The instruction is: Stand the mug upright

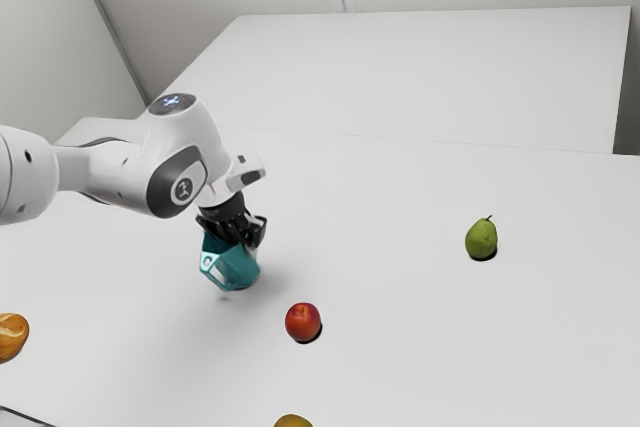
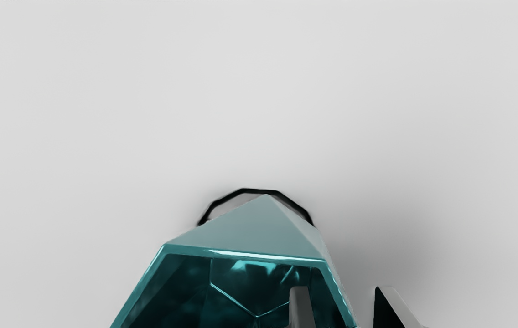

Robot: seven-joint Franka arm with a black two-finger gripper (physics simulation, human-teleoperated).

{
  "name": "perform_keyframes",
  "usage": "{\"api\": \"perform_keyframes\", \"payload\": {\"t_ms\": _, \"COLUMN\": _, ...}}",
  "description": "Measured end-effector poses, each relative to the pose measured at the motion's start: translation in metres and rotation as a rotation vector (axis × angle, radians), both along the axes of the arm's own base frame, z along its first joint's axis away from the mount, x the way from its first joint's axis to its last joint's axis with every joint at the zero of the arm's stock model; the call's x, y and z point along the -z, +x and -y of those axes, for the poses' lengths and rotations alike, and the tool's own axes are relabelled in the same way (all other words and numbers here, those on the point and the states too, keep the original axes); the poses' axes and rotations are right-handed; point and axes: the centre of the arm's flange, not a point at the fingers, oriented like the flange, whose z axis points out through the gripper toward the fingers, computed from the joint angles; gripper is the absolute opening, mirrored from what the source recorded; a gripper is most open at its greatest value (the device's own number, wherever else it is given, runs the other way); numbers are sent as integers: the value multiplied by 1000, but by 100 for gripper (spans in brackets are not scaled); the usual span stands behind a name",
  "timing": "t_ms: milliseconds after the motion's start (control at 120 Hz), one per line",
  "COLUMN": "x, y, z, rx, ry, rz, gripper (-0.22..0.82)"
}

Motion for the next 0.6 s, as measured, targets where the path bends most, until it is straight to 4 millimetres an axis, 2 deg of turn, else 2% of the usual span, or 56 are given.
{"api": "perform_keyframes", "payload": {"t_ms": 300, "x": -37, "y": -3, "z": 7, "rx": 16, "ry": -1, "rz": 69, "gripper": 42}}
{"api": "perform_keyframes", "payload": {"t_ms": 475, "x": -68, "y": -5, "z": 11, "rx": 27, "ry": 2, "rz": 102, "gripper": 51}}
{"api": "perform_keyframes", "payload": {"t_ms": 600, "x": -107, "y": 8, "z": 19, "rx": 32, "ry": -2, "rz": 103, "gripper": 55}}
